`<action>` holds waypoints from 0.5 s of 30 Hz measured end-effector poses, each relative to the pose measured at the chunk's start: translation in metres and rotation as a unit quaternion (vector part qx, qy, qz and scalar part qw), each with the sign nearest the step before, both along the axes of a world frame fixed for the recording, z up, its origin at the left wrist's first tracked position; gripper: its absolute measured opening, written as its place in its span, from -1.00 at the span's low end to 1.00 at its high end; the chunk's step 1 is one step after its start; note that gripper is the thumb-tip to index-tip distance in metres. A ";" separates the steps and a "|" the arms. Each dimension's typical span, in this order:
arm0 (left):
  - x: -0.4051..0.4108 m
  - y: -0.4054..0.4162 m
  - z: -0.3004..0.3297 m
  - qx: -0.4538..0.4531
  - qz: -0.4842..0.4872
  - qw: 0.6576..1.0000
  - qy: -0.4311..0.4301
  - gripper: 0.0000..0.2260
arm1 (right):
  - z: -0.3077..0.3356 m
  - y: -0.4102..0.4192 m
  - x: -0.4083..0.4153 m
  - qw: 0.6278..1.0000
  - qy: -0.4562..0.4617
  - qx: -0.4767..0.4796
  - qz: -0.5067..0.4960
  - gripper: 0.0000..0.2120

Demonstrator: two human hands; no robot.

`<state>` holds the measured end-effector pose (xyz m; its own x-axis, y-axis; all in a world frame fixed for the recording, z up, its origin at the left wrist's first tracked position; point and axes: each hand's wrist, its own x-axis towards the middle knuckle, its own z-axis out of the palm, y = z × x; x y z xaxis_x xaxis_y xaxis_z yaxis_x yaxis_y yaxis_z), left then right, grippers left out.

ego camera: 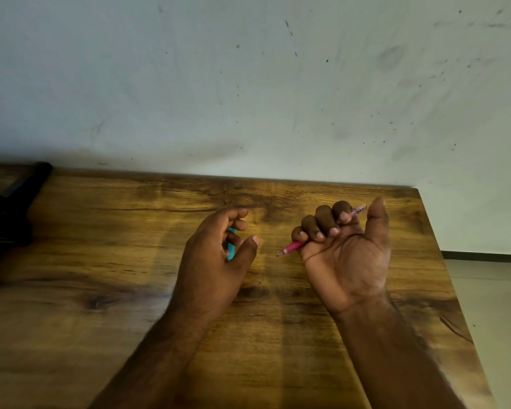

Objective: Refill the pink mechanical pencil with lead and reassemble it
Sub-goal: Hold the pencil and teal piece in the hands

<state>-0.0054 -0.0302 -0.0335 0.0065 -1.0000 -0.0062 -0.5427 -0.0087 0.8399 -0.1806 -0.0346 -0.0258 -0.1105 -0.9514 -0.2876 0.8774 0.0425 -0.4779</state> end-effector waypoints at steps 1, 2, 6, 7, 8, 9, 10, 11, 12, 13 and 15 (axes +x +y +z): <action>0.000 0.000 0.000 0.000 -0.001 1.000 0.001 -0.63 | 0.000 0.000 0.000 1.000 0.006 0.002 -0.002 -0.50; 0.000 0.000 0.000 0.000 -0.001 1.000 0.002 -0.63 | -0.001 0.000 0.000 1.000 0.012 0.003 -0.004 -0.51; 0.001 0.000 -0.001 -0.001 -0.001 1.000 -0.001 -0.62 | -0.002 -0.002 -0.002 1.000 0.014 0.006 -0.007 -0.53; 0.000 0.000 -0.001 -0.001 -0.002 1.000 -0.001 -0.62 | -0.003 -0.001 -0.002 1.000 0.011 0.006 -0.006 -0.52; 0.000 0.000 -0.001 0.000 -0.002 1.000 -0.001 -0.62 | -0.003 -0.001 -0.002 1.000 0.008 0.006 -0.005 -0.51; -0.001 0.000 -0.001 0.001 -0.002 1.000 -0.001 -0.62 | -0.003 -0.001 -0.002 1.000 0.007 0.005 -0.004 -0.51; -0.001 0.000 0.000 0.002 -0.002 1.000 0.000 -0.62 | -0.003 -0.001 -0.002 1.000 0.010 0.003 -0.003 -0.52; -0.001 0.000 0.000 0.002 -0.002 1.000 0.001 -0.62 | -0.003 -0.001 -0.002 1.000 0.013 0.002 -0.003 -0.53; -0.001 0.000 0.000 0.001 -0.002 1.000 0.002 -0.62 | -0.003 -0.001 -0.002 1.000 0.015 0.002 -0.002 -0.54; -0.001 0.000 0.000 0.001 -0.002 1.000 0.002 -0.62 | -0.003 -0.001 -0.002 1.000 0.014 0.003 -0.001 -0.54; -0.001 0.000 -0.001 0.001 -0.003 1.000 0.002 -0.62 | -0.003 -0.001 -0.001 1.000 0.007 0.004 -0.001 -0.53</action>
